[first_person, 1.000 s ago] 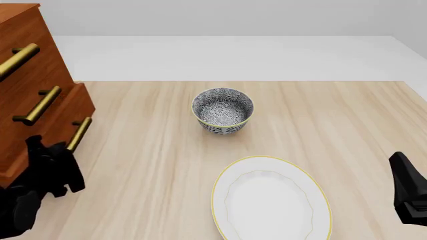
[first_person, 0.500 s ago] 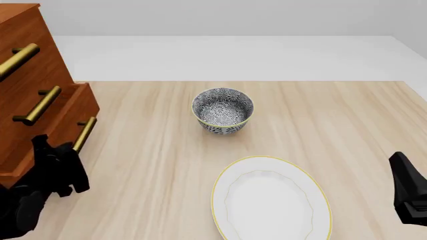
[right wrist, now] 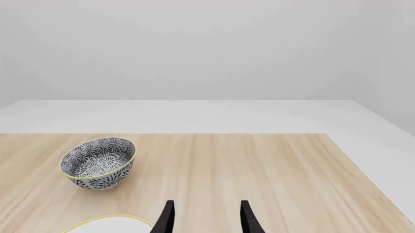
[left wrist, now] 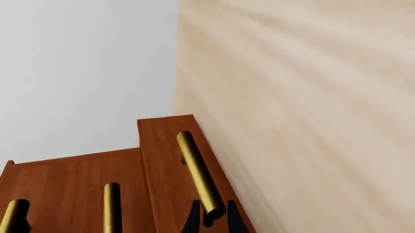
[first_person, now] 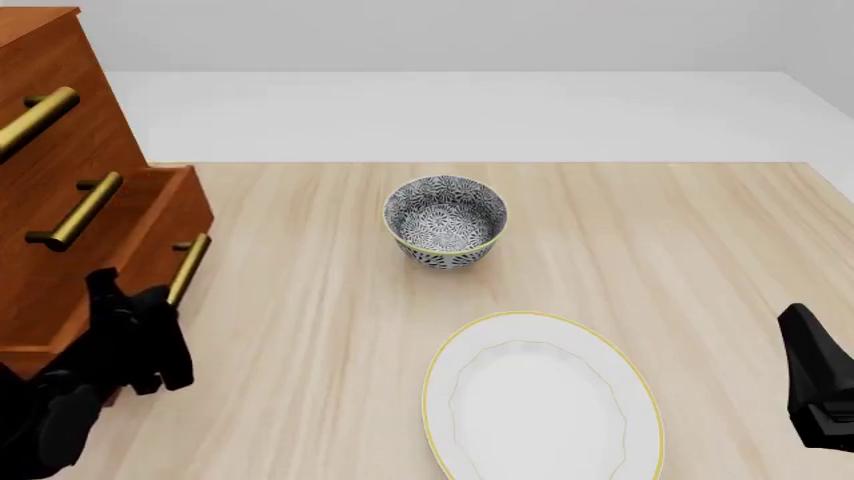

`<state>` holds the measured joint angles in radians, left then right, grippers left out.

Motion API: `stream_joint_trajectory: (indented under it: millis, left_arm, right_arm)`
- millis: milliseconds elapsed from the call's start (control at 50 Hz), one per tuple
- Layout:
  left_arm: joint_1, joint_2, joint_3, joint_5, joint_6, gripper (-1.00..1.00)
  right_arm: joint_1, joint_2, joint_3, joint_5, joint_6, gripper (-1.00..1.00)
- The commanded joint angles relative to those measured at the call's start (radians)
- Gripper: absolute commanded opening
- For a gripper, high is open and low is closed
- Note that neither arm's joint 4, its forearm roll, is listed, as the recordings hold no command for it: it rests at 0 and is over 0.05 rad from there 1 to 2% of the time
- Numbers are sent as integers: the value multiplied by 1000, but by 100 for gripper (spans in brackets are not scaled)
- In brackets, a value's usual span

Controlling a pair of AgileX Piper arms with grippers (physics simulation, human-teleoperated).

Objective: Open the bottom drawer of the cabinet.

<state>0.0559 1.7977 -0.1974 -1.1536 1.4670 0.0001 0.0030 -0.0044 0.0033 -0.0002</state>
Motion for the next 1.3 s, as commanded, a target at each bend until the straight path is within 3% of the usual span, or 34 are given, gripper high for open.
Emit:
stream_joint_trajectory:
  millis: [20,800,820,1300]
  left_arm:
    - [-78,-32,-71,-50,4,-100]
    - [-125,-40,-102,-19,-7,-100]
    - [-125,-40,-103,-17,-9,100]
    - [-124,-30,-105,-20,-6,100]
  right_arm:
    - [0,0,0,0,0,100]
    - [0,0,0,0,0,100]
    - [0,0,0,0,0,100]
    - [0,0,0,0,0,100]
